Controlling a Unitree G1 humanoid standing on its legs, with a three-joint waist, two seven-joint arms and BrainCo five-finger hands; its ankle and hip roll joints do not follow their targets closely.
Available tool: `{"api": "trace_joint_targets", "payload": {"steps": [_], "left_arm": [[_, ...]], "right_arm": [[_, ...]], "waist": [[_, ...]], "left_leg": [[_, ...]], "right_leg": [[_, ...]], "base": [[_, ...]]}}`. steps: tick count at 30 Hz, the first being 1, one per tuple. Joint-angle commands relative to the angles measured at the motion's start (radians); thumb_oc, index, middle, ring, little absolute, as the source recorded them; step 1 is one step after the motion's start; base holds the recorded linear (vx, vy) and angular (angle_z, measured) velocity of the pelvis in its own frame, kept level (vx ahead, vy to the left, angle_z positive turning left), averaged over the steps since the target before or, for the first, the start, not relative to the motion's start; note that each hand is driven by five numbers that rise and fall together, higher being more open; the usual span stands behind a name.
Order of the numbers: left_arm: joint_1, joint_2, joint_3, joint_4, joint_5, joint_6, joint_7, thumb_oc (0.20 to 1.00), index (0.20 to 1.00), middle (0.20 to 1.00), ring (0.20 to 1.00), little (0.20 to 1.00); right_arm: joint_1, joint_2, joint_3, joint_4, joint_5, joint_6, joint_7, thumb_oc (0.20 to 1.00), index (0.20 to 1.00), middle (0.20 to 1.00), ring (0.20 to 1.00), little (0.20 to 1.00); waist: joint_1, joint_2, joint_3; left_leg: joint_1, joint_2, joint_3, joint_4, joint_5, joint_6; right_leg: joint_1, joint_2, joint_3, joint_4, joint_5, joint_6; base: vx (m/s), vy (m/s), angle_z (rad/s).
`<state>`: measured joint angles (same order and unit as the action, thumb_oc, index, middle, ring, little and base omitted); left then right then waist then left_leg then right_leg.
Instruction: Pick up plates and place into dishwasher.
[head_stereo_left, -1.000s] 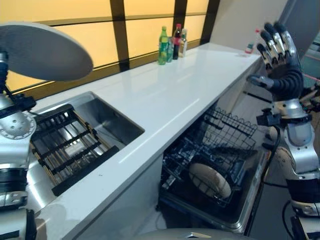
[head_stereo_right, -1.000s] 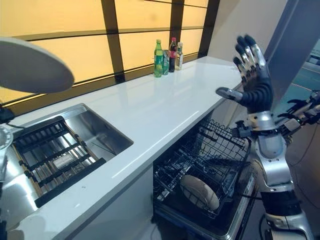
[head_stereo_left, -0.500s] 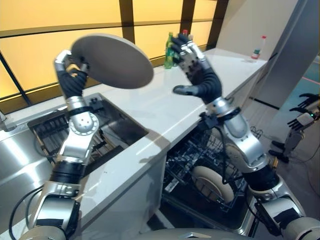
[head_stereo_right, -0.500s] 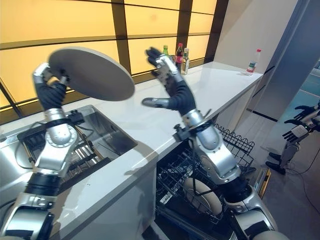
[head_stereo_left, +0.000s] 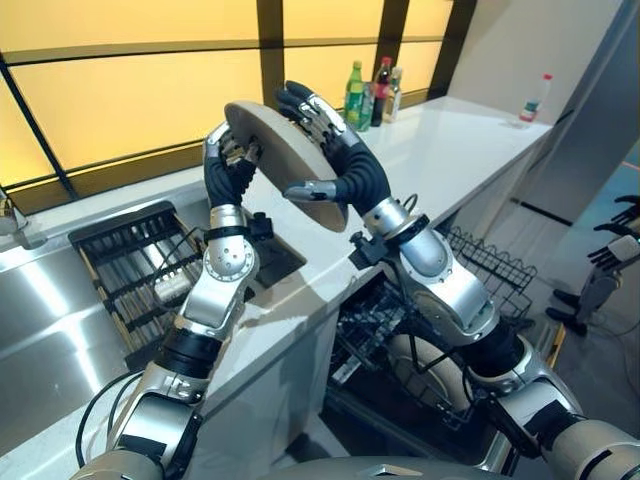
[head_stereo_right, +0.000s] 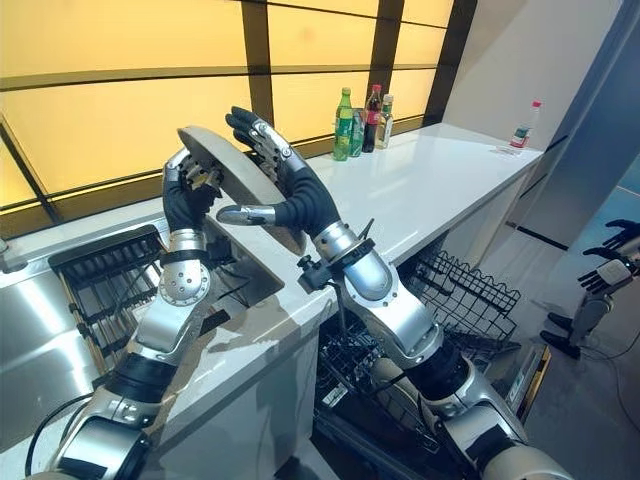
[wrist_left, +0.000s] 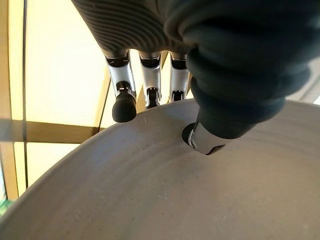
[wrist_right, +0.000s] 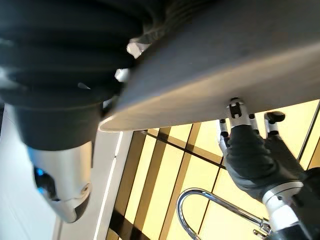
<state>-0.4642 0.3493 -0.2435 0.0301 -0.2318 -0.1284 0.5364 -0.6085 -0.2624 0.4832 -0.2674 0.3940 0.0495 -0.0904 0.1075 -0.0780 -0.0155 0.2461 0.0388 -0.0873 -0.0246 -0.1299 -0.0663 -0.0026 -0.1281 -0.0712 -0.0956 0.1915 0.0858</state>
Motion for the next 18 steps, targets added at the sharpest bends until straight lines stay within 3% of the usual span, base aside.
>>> {"api": "trace_joint_targets", "payload": {"steps": [1,5,8,12,15,18], "left_arm": [[-0.135,-0.018,-0.072,-0.075,0.016,-0.024,-0.028,0.2,0.2,0.2,0.2,0.2],[-0.133,-0.003,-0.063,-0.088,0.022,-0.011,-0.008,0.2,0.2,0.2,0.2,0.2],[-0.124,0.019,-0.046,-0.098,0.024,-0.005,0.002,0.2,0.2,0.2,0.2,0.2],[-0.12,0.049,-0.026,-0.119,0.027,0.014,0.017,0.2,0.2,0.2,0.2,0.2],[-0.122,0.059,-0.014,-0.11,0.045,0.01,0.02,0.2,0.2,0.2,0.2,0.2],[-0.121,0.062,-0.002,-0.111,0.048,0.017,0.024,0.2,0.2,0.2,0.2,0.2]], "right_arm": [[-0.12,-0.016,0.011,-0.022,-0.103,0.041,-0.053,1.0,1.0,1.0,1.0,1.0],[-0.11,-0.073,0.002,-0.007,-0.339,0.194,-0.075,1.0,1.0,1.0,1.0,1.0],[-0.095,-0.147,-0.003,-0.016,-0.531,0.302,0.007,1.0,1.0,1.0,1.0,1.0],[-0.098,-0.238,-0.002,-0.047,-0.609,0.39,0.087,1.0,1.0,1.0,1.0,1.0],[-0.111,-0.26,0.002,-0.047,-0.695,0.442,0.152,1.0,1.0,1.0,1.0,1.0],[-0.116,-0.269,0.004,-0.052,-0.674,0.467,0.155,1.0,1.0,1.0,1.0,1.0]], "waist": [[0.017,0.056,0.0],[0.008,0.053,-0.001],[-0.004,0.052,-0.001],[-0.016,0.048,0.004],[-0.02,0.045,0.009],[-0.022,0.043,0.01]], "left_leg": [[-0.129,0.011,-0.065,-0.063,0.142,-0.005],[-0.131,0.011,-0.059,-0.063,0.142,-0.006],[-0.132,0.01,-0.048,-0.063,0.142,-0.007],[-0.129,0.01,-0.044,-0.063,0.14,-0.009],[-0.13,0.009,-0.041,-0.063,0.146,-0.01],[-0.129,0.01,-0.041,-0.063,0.146,-0.012]], "right_leg": [[0.131,-0.059,-0.081,0.019,-0.137,0.078],[0.129,-0.06,-0.076,0.022,-0.136,0.081],[0.124,-0.061,-0.069,0.025,-0.136,0.084],[0.122,-0.059,-0.057,0.031,-0.139,0.086],[0.117,-0.058,-0.049,0.039,-0.136,0.086],[0.117,-0.056,-0.043,0.044,-0.138,0.085]], "base": [[0.0,0.0,0.0],[0.0,0.0,0.0],[0.0,0.0,0.0],[0.0,0.0,0.0],[0.0,0.0,0.0],[0.0,0.0,0.0]]}}
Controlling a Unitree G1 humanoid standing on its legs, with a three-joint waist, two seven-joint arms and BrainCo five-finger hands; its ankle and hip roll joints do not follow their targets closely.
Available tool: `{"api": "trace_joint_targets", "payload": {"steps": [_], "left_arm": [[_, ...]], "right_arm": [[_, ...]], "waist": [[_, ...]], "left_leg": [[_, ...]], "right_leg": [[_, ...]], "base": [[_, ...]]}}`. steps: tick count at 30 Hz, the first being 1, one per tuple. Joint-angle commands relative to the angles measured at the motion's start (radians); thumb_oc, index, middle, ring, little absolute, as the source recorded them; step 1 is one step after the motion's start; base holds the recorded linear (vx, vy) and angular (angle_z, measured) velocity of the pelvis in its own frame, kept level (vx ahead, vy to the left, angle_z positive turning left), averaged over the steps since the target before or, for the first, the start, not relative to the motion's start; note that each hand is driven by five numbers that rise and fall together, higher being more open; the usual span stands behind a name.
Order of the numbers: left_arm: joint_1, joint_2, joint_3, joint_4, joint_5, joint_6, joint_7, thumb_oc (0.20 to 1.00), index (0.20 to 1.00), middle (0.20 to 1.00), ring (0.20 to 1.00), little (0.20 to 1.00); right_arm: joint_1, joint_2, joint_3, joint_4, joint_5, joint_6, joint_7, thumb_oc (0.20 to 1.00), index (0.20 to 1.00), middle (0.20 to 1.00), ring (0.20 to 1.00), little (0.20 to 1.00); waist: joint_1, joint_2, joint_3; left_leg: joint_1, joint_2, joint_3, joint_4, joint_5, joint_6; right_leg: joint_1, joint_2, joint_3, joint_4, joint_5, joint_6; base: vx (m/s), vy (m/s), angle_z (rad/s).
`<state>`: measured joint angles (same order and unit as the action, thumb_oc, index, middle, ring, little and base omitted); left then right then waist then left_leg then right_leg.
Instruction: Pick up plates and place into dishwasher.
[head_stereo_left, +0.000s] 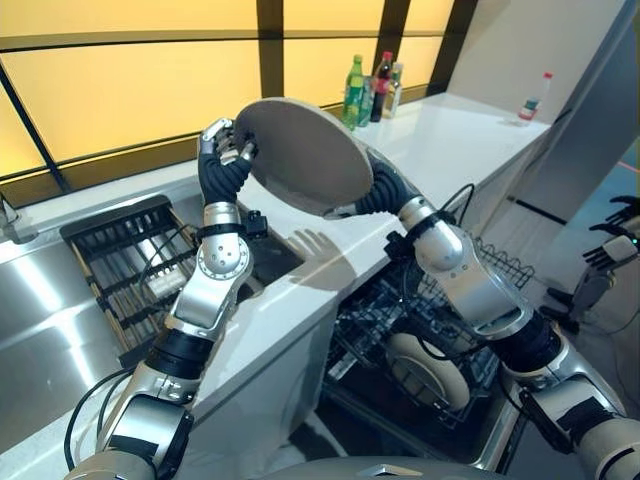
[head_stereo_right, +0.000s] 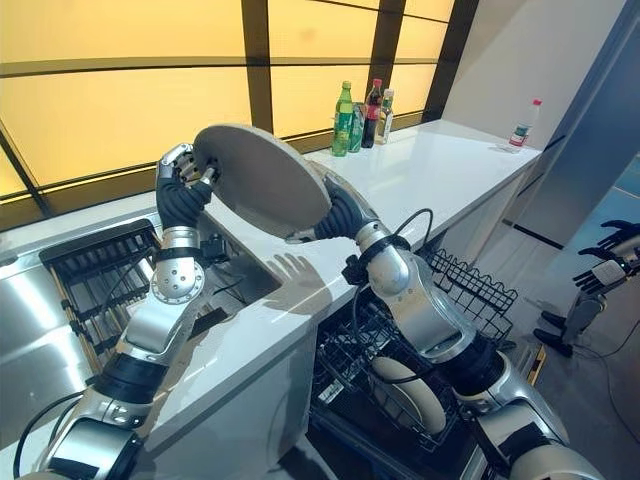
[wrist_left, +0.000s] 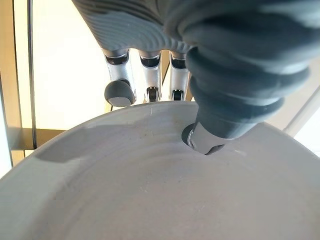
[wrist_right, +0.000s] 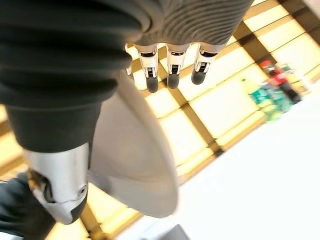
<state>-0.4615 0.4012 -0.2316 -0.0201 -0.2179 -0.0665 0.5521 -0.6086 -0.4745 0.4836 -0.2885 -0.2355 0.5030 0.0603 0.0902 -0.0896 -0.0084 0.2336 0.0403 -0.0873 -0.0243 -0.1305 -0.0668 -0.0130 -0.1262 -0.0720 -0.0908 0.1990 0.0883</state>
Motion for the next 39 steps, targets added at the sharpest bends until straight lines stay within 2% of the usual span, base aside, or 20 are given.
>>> {"api": "trace_joint_targets", "payload": {"steps": [1,11,18,19,20,21,22,30,39], "left_arm": [[-0.123,0.01,-0.013,-0.059,0.032,-0.046,0.009,0.2,0.2,0.2,0.2,0.2],[-0.117,-0.021,-0.014,-0.04,0.031,-0.067,-0.015,0.2,0.2,0.2,0.2,0.2],[-0.114,-0.042,-0.032,-0.038,0.021,-0.065,-0.015,0.2,0.2,0.2,0.2,0.2],[-0.11,-0.045,-0.034,-0.037,0.022,-0.068,-0.015,0.2,0.2,0.2,0.2,0.2],[-0.107,-0.047,-0.035,-0.036,0.021,-0.072,-0.016,0.2,0.2,0.2,0.2,0.2],[-0.106,-0.046,-0.036,-0.037,0.017,-0.072,-0.017,0.2,0.2,0.2,0.2,0.2],[-0.103,-0.045,-0.037,-0.039,0.012,-0.073,-0.018,0.2,0.2,0.2,0.2,0.2],[-0.097,-0.054,-0.046,-0.048,-0.002,-0.072,-0.017,0.2,0.2,0.2,0.2,0.2],[-0.095,-0.056,-0.047,-0.053,-0.009,-0.075,-0.019,0.2,0.2,0.2,0.2,0.2]], "right_arm": [[-0.116,-0.056,0.003,-0.033,-0.027,0.014,-0.001,1.0,1.0,1.0,1.0,1.0],[-0.134,0.007,0.015,-0.014,0.057,-0.002,-0.05,1.0,1.0,1.0,1.0,1.0],[-0.126,0.06,-0.017,-0.007,0.176,-0.051,-0.211,1.0,1.0,1.0,1.0,1.0],[-0.123,0.066,-0.023,-0.006,0.188,-0.057,-0.222,0.871,0.871,0.871,0.871,0.871],[-0.119,0.072,-0.026,-0.005,0.2,-0.062,-0.23,0.523,0.523,0.523,0.523,0.523],[-0.116,0.075,-0.027,-0.005,0.211,-0.066,-0.233,0.285,0.285,0.285,0.285,0.285],[-0.112,0.078,-0.028,-0.003,0.219,-0.068,-0.235,0.2,0.2,0.2,0.2,0.2],[-0.097,0.079,-0.036,0.004,0.243,-0.115,-0.274,0.2,0.2,0.2,0.2,0.2],[-0.093,0.075,-0.036,0.007,0.271,-0.142,-0.25,0.2,0.2,0.2,0.2,0.2]], "waist": [[-0.005,0.054,0.004],[0.007,0.055,0.005],[0.016,0.058,0.004],[0.016,0.058,0.005],[0.016,0.059,0.005],[0.017,0.06,0.005],[0.018,0.06,0.004],[0.021,0.06,0.005],[0.026,0.056,0.006]], "left_leg": [[-0.116,0.01,-0.041,-0.063,0.147,-0.012],[-0.106,0.014,-0.047,-0.063,0.142,-0.013],[-0.104,0.014,-0.048,-0.063,0.138,-0.013],[-0.107,0.013,-0.048,-0.063,0.143,-0.012],[-0.107,0.013,-0.047,-0.063,0.142,-0.012],[-0.103,0.014,-0.045,-0.063,0.137,-0.012],[-0.102,0.013,-0.045,-0.063,0.137,-0.011],[-0.102,0.013,-0.046,-0.063,0.136,-0.008],[-0.099,0.013,-0.05,-0.063,0.137,-0.008]], "right_leg": [[0.127,-0.058,-0.042,0.041,-0.147,0.083],[0.141,-0.052,-0.038,0.04,-0.157,0.077],[0.15,-0.054,-0.042,0.023,-0.15,0.077],[0.146,-0.056,-0.043,0.023,-0.146,0.077],[0.147,-0.056,-0.044,0.022,-0.145,0.078],[0.15,-0.057,-0.046,0.021,-0.148,0.079],[0.151,-0.058,-0.047,0.019,-0.147,0.079],[0.152,-0.061,-0.055,0.018,-0.146,0.08],[0.155,-0.06,-0.057,0.024,-0.153,0.078]], "base": [[0.0,0.0,0.0],[0.01,-0.001,0.0],[0.0,0.0,0.0],[0.0,0.0,0.0],[0.0,0.0,0.0],[0.0,0.0,0.0],[0.0,0.0,0.0],[0.0,0.0,0.0],[0.0,0.0,0.0]]}}
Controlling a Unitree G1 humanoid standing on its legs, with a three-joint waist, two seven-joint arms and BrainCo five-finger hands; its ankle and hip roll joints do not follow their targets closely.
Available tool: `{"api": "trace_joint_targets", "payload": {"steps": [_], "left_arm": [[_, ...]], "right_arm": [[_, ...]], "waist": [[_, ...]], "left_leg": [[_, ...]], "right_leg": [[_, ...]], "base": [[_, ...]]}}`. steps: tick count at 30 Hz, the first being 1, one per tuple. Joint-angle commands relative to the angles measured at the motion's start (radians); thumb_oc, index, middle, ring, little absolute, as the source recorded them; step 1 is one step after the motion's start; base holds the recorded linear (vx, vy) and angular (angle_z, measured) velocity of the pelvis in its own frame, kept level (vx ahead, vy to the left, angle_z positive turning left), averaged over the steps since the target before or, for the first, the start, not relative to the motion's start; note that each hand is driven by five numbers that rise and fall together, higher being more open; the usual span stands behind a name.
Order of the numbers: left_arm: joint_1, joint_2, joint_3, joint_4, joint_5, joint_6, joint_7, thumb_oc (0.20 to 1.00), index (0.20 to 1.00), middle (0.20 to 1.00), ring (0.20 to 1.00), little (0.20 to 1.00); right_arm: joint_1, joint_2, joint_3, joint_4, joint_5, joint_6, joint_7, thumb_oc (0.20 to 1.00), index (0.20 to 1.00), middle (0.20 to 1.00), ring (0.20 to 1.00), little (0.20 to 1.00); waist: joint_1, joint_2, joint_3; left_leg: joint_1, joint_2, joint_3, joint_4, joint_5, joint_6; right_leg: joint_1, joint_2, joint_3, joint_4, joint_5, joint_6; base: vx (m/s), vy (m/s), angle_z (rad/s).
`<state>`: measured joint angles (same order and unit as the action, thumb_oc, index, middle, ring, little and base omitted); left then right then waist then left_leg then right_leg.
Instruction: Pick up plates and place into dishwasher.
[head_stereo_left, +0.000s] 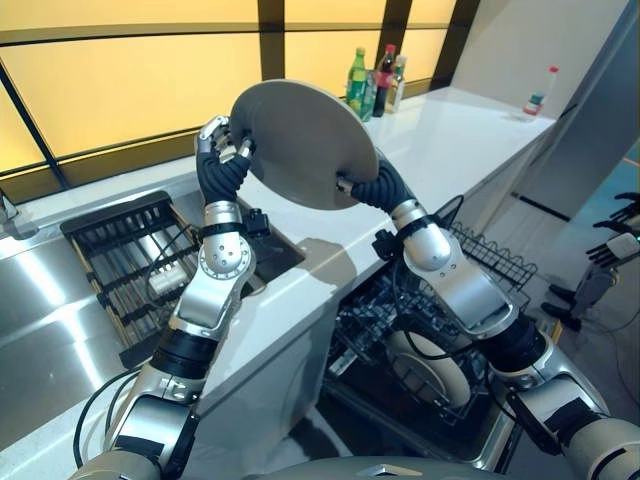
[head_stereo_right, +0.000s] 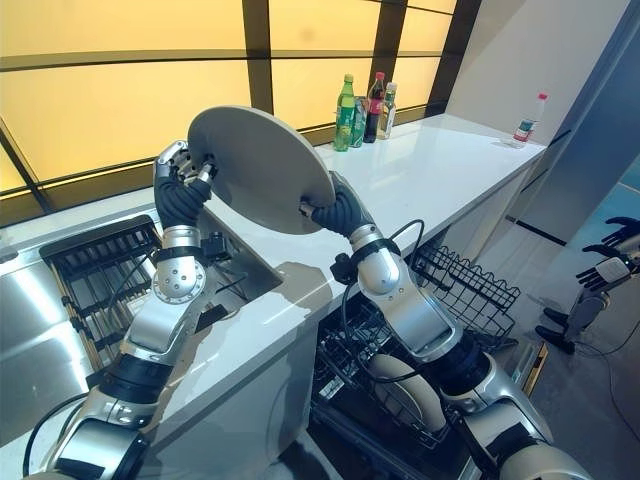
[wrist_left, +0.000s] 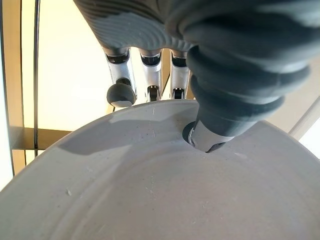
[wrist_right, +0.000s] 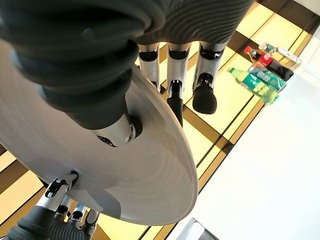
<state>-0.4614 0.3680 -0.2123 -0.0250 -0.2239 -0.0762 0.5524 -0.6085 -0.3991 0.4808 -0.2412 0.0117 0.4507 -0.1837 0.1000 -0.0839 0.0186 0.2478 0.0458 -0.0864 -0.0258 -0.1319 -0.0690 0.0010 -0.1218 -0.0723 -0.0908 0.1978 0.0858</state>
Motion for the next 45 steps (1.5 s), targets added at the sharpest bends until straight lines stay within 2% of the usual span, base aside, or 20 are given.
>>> {"api": "trace_joint_targets", "payload": {"steps": [1,4,5,6,9,16,21,28,32,38,45], "left_arm": [[-0.095,-0.023,-0.067,-0.052,-0.016,-0.063,-0.019,0.2,0.2,0.2,0.2,0.2],[-0.087,-0.029,-0.064,-0.051,-0.035,-0.059,-0.02,0.2,0.2,0.2,0.2,0.2],[-0.085,-0.031,-0.063,-0.049,-0.039,-0.054,-0.018,0.479,0.479,0.479,0.479,0.479],[-0.084,-0.029,-0.061,-0.048,-0.039,-0.052,-0.019,1.0,1.0,1.0,1.0,1.0],[-0.052,-0.017,-0.034,-0.06,-0.048,-0.067,0.013,1.0,1.0,1.0,1.0,1.0],[0.102,0.032,0.138,-0.084,-0.067,-0.158,0.087,1.0,1.0,1.0,1.0,1.0],[0.165,0.065,0.241,-0.082,-0.083,-0.176,0.135,1.0,1.0,1.0,1.0,1.0],[0.22,0.111,0.344,-0.063,-0.079,-0.196,0.186,1.0,1.0,1.0,1.0,1.0],[0.266,0.132,0.415,-0.044,-0.079,-0.217,0.202,1.0,1.0,1.0,1.0,1.0],[0.361,0.159,0.518,-0.019,-0.092,-0.213,0.176,1.0,1.0,1.0,1.0,1.0],[0.397,0.178,0.578,0.041,-0.084,-0.206,0.155,1.0,1.0,1.0,1.0,1.0]], "right_arm": [[-0.093,-0.001,-0.033,-0.042,0.038,-0.096,-0.007,0.2,0.2,0.2,0.2,0.2],[-0.089,0.0,-0.04,-0.039,0.044,-0.113,-0.007,0.2,0.2,0.2,0.2,0.2],[-0.089,0.0,-0.041,-0.037,0.046,-0.118,-0.013,0.2,0.2,0.2,0.2,0.2],[-0.086,0.0,-0.043,-0.038,0.043,-0.121,-0.014,0.2,0.2,0.2,0.2,0.2],[-0.049,-0.021,-0.08,-0.055,0.042,-0.152,-0.021,0.2,0.2,0.2,0.2,0.2],[0.096,-0.104,-0.228,-0.085,0.014,-0.249,-0.043,0.2,0.2,0.2,0.2,0.2],[0.192,-0.159,-0.32,-0.087,0.017,-0.296,-0.06,0.2,0.2,0.2,0.2,0.2],[0.293,-0.226,-0.43,-0.037,-0.01,-0.327,-0.109,0.2,0.2,0.2,0.2,0.2],[0.378,-0.247,-0.51,0.015,-0.032,-0.328,-0.156,0.2,0.2,0.2,0.2,0.2],[0.531,-0.273,-0.645,0.12,-0.066,-0.306,-0.228,0.2,0.2,0.2,0.2,0.2],[0.587,-0.283,-0.692,0.234,-0.137,-0.267,-0.271,0.2,0.2,0.2,0.2,0.2]], "waist": [[0.017,0.05,-0.02],[0.018,0.05,-0.019],[0.018,0.049,-0.019],[0.018,0.05,-0.018],[0.02,0.052,-0.018],[0.02,0.053,-0.018],[0.014,0.053,-0.019],[0.005,0.053,-0.021],[-0.004,0.055,-0.024],[-0.024,0.059,-0.027],[-0.045,0.069,-0.023]], "left_leg": [[-0.113,0.008,-0.051,-0.062,0.14,-0.006],[-0.112,0.01,-0.051,-0.062,0.14,-0.007],[-0.112,0.01,-0.05,-0.062,0.141,-0.008],[-0.111,0.011,-0.049,-0.062,0.141,-0.008],[-0.111,0.012,-0.049,-0.062,0.142,-0.01],[-0.112,0.02,-0.04,-0.062,0.142,-0.011],[-0.111,0.025,-0.033,-0.062,0.144,-0.014],[-0.105,0.032,-0.025,-0.062,0.146,-0.02],[-0.101,0.036,-0.017,-0.062,0.145,-0.022],[-0.099,0.045,-0.003,-0.062,0.144,-0.028],[-0.087,0.057,0.008,-0.062,0.139,-0.038]], "right_leg": [[0.143,-0.064,-0.059,0.025,-0.152,0.08],[0.146,-0.063,-0.064,0.026,-0.153,0.078],[0.147,-0.063,-0.066,0.026,-0.153,0.078],[0.149,-0.063,-0.067,0.026,-0.154,0.078],[0.15,-0.064,-0.074,0.027,-0.154,0.079],[0.144,-0.06,-0.076,0.032,-0.158,0.076],[0.146,-0.054,-0.078,0.032,-0.159,0.071],[0.153,-0.045,-0.079,0.029,-0.161,0.064],[0.155,-0.041,-0.074,0.026,-0.161,0.061],[0.153,-0.036,-0.064,0.015,-0.157,0.057],[0.152,-0.03,-0.048,0.01,-0.158,0.054]], "base": [[0.0,0.0,0.0],[0.0,0.0,0.0],[0.0,0.0,0.0],[0.0,0.0,0.0],[-0.01,-0.018,0.03],[-0.01,-0.036,0.04],[0.0,-0.038,0.0],[0.02,-0.045,0.0],[0.03,-0.052,0.01],[0.03,-0.077,0.0],[0.05,-0.088,-0.02]]}}
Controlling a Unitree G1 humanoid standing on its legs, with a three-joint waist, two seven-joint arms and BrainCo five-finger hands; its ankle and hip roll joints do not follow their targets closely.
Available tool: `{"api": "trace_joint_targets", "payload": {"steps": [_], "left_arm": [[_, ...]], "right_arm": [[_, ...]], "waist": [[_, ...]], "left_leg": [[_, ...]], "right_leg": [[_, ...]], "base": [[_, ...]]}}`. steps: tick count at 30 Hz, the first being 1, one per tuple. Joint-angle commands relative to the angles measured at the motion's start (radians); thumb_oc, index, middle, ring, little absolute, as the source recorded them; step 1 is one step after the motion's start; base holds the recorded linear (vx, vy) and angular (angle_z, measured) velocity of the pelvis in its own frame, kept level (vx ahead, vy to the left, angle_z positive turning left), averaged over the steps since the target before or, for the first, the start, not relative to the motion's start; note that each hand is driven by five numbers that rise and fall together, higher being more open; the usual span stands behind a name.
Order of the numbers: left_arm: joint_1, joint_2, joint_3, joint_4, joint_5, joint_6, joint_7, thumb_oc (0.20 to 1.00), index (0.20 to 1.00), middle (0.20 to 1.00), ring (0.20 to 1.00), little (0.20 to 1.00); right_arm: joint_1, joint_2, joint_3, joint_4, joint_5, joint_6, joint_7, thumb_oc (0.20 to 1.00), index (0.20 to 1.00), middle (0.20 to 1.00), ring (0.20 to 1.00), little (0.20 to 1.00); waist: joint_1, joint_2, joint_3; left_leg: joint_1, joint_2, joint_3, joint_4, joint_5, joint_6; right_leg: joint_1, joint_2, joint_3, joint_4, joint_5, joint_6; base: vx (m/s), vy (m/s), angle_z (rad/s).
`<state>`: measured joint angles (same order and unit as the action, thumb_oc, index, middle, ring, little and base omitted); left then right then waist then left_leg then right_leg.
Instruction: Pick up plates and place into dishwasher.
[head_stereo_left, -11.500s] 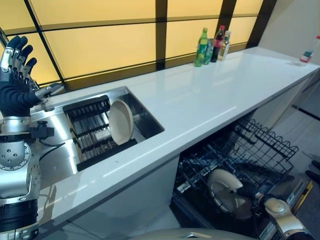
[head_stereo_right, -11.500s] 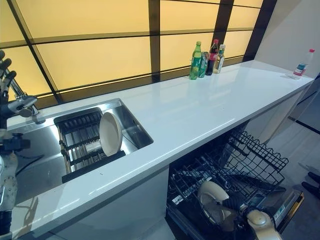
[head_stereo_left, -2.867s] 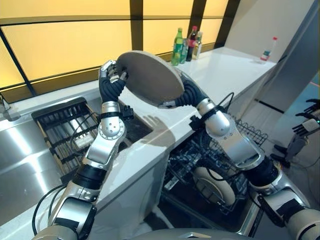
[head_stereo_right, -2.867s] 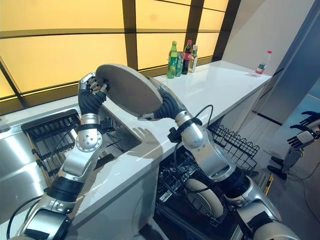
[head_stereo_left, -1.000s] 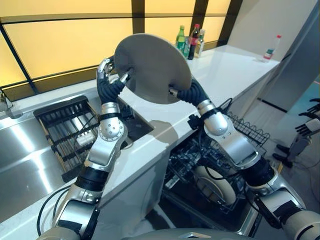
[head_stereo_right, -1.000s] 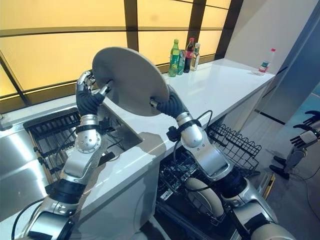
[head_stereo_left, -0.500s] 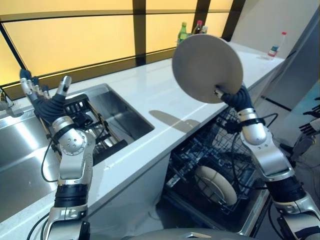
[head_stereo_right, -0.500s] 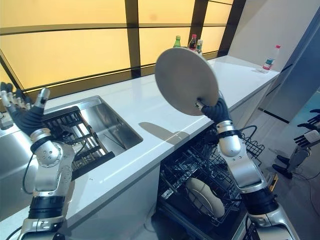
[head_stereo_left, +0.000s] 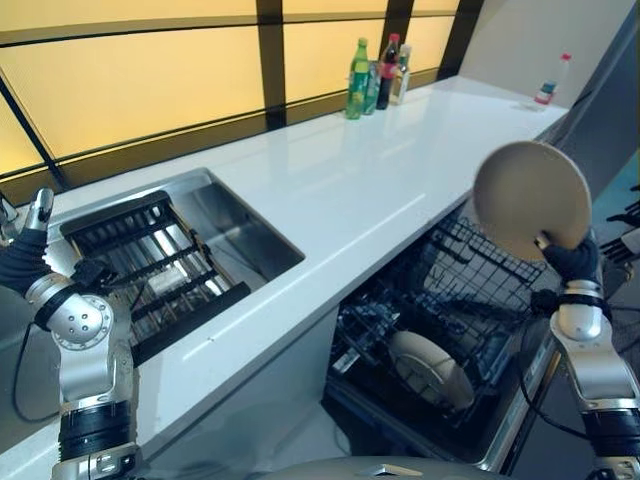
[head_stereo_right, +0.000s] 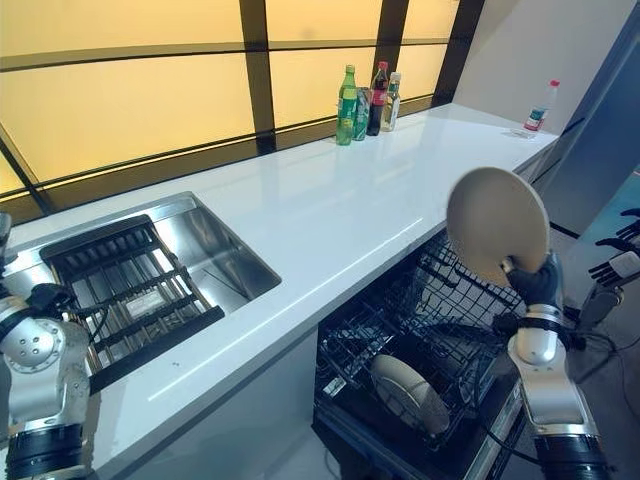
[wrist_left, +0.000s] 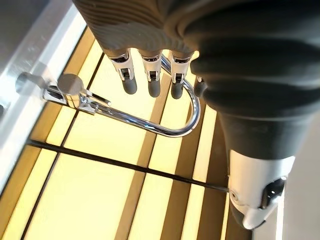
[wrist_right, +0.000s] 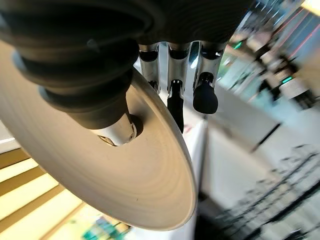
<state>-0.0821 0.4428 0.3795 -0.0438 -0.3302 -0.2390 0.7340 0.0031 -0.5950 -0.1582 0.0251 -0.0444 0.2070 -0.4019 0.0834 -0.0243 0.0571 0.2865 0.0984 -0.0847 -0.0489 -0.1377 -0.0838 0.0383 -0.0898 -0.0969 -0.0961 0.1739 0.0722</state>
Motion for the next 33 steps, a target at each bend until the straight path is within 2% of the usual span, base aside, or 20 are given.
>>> {"api": "trace_joint_targets", "payload": {"steps": [1,4,10,15,22,25,33], "left_arm": [[0.024,0.107,-0.009,0.071,0.022,-0.044,-0.027,1.0,1.0,1.0,1.0,1.0],[0.035,0.11,0.001,0.086,0.034,-0.044,-0.03,1.0,1.0,1.0,1.0,1.0],[0.08,0.119,0.039,0.088,0.022,-0.034,-0.06,1.0,1.0,1.0,1.0,1.0],[0.09,0.121,0.054,0.104,0.036,-0.03,-0.075,1.0,1.0,1.0,1.0,1.0],[0.099,0.119,0.051,0.102,0.048,-0.018,-0.085,1.0,1.0,1.0,1.0,1.0],[0.105,0.118,0.046,0.104,0.048,-0.018,-0.09,1.0,1.0,1.0,1.0,1.0],[0.13,0.109,0.037,0.097,0.057,-0.01,-0.109,1.0,1.0,1.0,1.0,1.0]], "right_arm": [[-0.017,-0.088,-0.054,-0.007,-0.097,-0.021,-0.066,0.2,0.2,0.2,0.2,0.2],[-0.01,-0.089,-0.053,0.044,-0.124,-0.013,-0.077,0.2,0.2,0.2,0.2,0.2],[0.034,-0.103,-0.068,0.125,-0.187,0.013,-0.025,0.2,0.2,0.2,0.2,0.2],[0.038,-0.14,-0.035,0.224,-0.218,0.038,0.093,0.2,0.2,0.2,0.2,0.2],[0.005,-0.156,0.058,0.313,-0.152,0.04,0.25,0.2,0.2,0.2,0.2,0.2],[-0.011,-0.165,0.093,0.356,-0.13,0.006,0.304,0.2,0.2,0.2,0.2,0.2],[-0.018,-0.181,0.214,0.421,-0.194,-0.079,0.468,0.2,0.2,0.2,0.2,0.2]], "waist": [[-0.032,0.012,-0.061],[-0.034,0.014,-0.06],[-0.032,0.013,-0.055],[-0.022,0.014,-0.048],[-0.006,0.024,-0.031],[0.002,0.03,-0.02],[0.018,0.038,-0.005]], "left_leg": [[-0.123,0.009,0.01,-0.038,0.143,-0.025],[-0.119,0.017,0.015,-0.038,0.143,-0.03],[-0.121,0.038,0.014,-0.038,0.155,-0.045],[-0.132,0.056,0.004,-0.038,0.174,-0.064],[-0.143,0.075,-0.009,-0.037,0.198,-0.087],[-0.148,0.078,-0.018,-0.034,0.207,-0.093],[-0.148,0.076,-0.036,-0.032,0.221,-0.105]], "right_leg": [[0.115,-0.06,-0.021,0.014,-0.135,0.067],[0.116,-0.057,-0.015,0.011,-0.135,0.066],[0.116,-0.046,-0.019,0.009,-0.14,0.061],[0.109,-0.034,-0.029,0.009,-0.142,0.053],[0.112,-0.031,-0.051,0.009,-0.144,0.04],[0.114,-0.031,-0.058,0.009,-0.141,0.036],[0.129,-0.036,-0.073,0.01,-0.141,0.036]], "base": [[0.05,-0.091,0.01],[0.05,-0.083,-0.01],[0.05,-0.088,-0.02],[0.04,-0.078,0.02],[0.04,-0.028,0.03],[0.03,0.008,0.05],[0.07,0.027,0.06]]}}
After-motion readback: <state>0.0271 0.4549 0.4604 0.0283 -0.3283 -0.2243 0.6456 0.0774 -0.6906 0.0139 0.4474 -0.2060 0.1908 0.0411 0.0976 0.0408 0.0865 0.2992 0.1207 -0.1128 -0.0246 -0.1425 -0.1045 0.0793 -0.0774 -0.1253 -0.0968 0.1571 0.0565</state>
